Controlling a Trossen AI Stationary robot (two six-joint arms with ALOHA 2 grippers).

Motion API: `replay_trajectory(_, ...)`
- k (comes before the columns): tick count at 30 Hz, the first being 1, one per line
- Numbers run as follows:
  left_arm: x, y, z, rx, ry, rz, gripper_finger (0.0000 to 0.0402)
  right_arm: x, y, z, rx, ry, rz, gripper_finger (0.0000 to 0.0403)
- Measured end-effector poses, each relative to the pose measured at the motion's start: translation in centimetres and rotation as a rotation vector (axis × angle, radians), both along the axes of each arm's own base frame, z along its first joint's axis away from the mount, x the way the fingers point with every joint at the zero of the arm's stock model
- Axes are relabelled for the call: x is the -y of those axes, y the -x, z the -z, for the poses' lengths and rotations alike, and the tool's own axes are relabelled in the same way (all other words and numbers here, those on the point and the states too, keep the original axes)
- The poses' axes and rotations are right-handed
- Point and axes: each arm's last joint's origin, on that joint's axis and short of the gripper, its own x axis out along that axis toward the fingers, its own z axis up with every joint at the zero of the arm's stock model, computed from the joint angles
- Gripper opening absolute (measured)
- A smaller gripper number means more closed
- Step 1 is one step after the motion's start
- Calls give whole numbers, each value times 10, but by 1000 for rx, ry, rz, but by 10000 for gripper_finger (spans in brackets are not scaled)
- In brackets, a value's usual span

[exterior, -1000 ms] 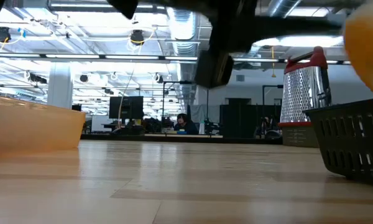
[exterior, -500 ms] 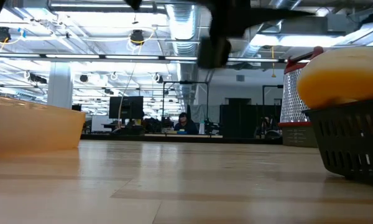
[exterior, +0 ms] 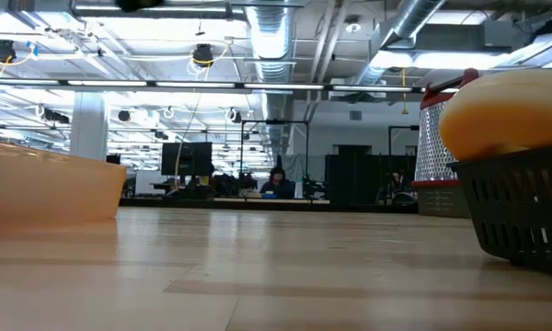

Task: Pick & Place Food Item
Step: Put the blue donut into the black bin

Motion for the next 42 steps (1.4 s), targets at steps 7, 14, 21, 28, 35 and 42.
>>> replay_trajectory(7, 2, 79, -8, 111, 34, -92, 176, 35, -60, 52, -199, -87, -122, 212)
replay_trajectory(14, 12, 113, 8, 132, 60, -105, 176, 40, -79, 111, -430, -33, -208, 171)
replay_trajectory(21, 20, 116, 19, 132, 79, -112, 176, 35, -98, 140, -474, -12, -309, 138)
replay_trajectory(28, 21, 114, 18, 152, 97, -120, 176, 32, -114, 168, -601, 32, -448, 122)
replay_trajectory(35, 22, 113, 16, 189, 102, -142, 176, 29, -105, 168, -700, 94, -506, 107)
replay_trajectory(42, 21, 112, 15, 219, 87, -172, 176, 18, -78, 153, -805, 151, -568, 94)
